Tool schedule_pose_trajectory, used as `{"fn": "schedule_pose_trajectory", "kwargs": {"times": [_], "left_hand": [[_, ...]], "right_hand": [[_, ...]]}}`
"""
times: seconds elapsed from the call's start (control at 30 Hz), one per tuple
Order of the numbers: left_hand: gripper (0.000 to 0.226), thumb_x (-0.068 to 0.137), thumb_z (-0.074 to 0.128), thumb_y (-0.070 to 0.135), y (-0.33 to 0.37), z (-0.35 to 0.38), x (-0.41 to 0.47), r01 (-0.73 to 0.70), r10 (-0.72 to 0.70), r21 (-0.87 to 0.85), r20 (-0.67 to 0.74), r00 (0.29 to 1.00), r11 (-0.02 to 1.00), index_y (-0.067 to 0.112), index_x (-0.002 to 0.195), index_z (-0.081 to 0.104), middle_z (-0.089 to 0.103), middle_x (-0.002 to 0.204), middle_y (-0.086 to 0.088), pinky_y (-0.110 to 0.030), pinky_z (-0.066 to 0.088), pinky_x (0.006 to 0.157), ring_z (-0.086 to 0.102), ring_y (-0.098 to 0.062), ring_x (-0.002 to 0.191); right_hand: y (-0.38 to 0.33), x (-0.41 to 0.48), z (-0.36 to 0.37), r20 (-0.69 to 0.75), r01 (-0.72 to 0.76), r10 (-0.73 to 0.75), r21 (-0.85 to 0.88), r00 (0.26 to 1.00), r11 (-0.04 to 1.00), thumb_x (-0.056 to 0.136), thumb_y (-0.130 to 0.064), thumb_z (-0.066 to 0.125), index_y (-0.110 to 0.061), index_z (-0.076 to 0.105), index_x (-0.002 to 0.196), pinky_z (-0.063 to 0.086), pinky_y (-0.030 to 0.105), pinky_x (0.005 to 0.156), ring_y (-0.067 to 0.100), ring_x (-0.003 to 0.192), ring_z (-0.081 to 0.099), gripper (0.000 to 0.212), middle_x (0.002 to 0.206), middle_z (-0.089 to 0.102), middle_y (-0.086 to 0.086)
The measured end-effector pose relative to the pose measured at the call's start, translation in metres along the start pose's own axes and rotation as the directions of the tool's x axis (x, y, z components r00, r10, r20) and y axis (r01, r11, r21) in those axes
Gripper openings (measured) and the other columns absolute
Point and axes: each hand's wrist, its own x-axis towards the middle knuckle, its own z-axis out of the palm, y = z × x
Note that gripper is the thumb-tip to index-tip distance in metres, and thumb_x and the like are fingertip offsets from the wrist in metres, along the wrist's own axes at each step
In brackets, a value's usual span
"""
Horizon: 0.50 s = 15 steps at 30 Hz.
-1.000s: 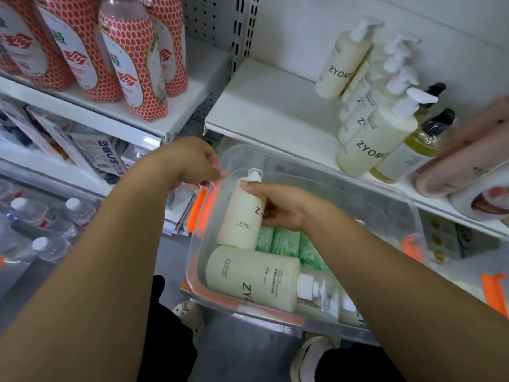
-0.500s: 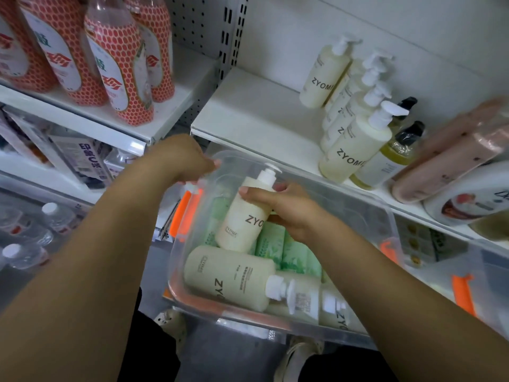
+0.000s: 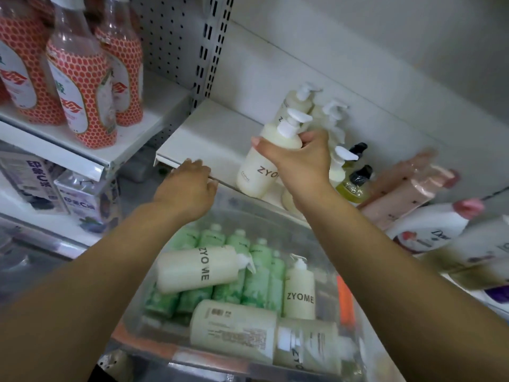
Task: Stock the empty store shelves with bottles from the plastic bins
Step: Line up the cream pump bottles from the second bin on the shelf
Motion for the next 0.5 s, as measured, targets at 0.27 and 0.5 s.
{"fn": "schedule_pose_trajectory", "kwargs": {"times": [0.27,0.5], "left_hand": [[0.053,0.105,0.027,0.046,0.008,0.007,0.001,-0.005,-0.005,0.17,0.057,0.998,0.985,0.017,0.145,0.044,0.019,0.165,-0.007,-0.048,0.017,0.12,0.011,-0.027,0.153],[0.054,0.106,0.023,0.046,0.009,0.004,-0.003,0.001,-0.018,0.16,0.103,0.994,0.987,0.019,0.149,0.04,0.013,0.167,-0.006,-0.048,0.011,0.123,0.004,-0.026,0.154]], "right_hand": [[0.026,0.032,0.031,-0.146,0.016,-0.034,-0.118,0.989,0.993,0.052,-0.051,0.094,-0.012,0.045,0.111,0.057,0.038,0.08,0.019,0.09,0.065,0.086,0.102,0.06,-0.002],[0.018,0.021,0.001,0.008,0.035,-0.035,-0.134,0.999,0.99,0.065,-0.043,0.092,-0.014,0.044,0.114,0.05,0.021,0.073,0.01,0.095,0.064,0.074,0.1,0.059,-0.009]]}}
